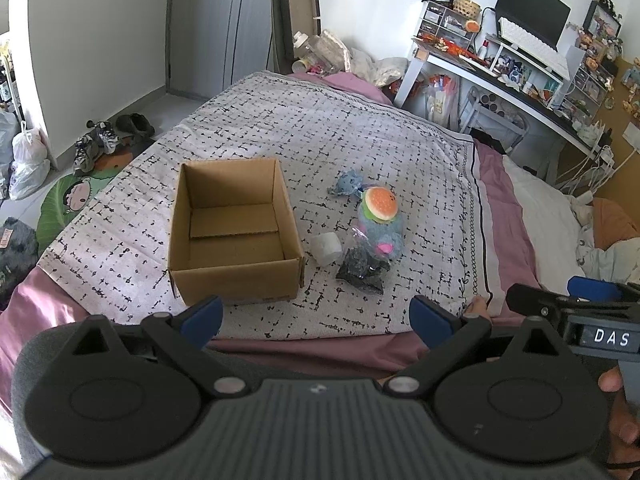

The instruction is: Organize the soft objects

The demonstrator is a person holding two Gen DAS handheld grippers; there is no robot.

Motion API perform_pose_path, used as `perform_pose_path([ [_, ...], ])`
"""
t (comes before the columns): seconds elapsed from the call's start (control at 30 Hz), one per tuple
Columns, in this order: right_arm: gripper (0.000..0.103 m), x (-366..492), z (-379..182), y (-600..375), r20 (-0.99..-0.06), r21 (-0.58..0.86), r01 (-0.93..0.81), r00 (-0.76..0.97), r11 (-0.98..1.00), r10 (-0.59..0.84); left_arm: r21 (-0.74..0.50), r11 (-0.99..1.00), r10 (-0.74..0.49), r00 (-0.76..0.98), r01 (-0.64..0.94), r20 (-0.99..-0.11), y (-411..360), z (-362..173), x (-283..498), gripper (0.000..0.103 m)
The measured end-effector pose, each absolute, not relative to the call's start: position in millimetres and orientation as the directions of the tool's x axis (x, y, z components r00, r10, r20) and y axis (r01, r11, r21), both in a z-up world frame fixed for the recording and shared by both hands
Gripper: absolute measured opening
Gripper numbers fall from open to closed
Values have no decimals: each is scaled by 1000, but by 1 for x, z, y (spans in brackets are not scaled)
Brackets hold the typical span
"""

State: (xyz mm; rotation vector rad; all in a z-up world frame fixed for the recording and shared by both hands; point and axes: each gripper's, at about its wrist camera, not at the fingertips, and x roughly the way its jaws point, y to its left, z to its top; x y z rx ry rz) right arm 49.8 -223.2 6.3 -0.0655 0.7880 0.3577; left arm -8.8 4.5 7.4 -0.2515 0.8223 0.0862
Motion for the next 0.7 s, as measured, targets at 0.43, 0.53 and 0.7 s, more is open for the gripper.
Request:
perform_pose_path([
  [0.43,103,60,-2,-224,-708,97,-341,636,935,306,-188,964,-6,688,-190,-725,4,3,-1,99],
  [0.53,103,65,-5,-225,-710,105,-339,633,935,309,-196,961,-5,697,-195,-717,3,2,3,99],
  [0.7,103,77,-11,-230,-709,134,-320,631,938,316,-203,959,-8,701,-195,-713,2,-2,14,99],
])
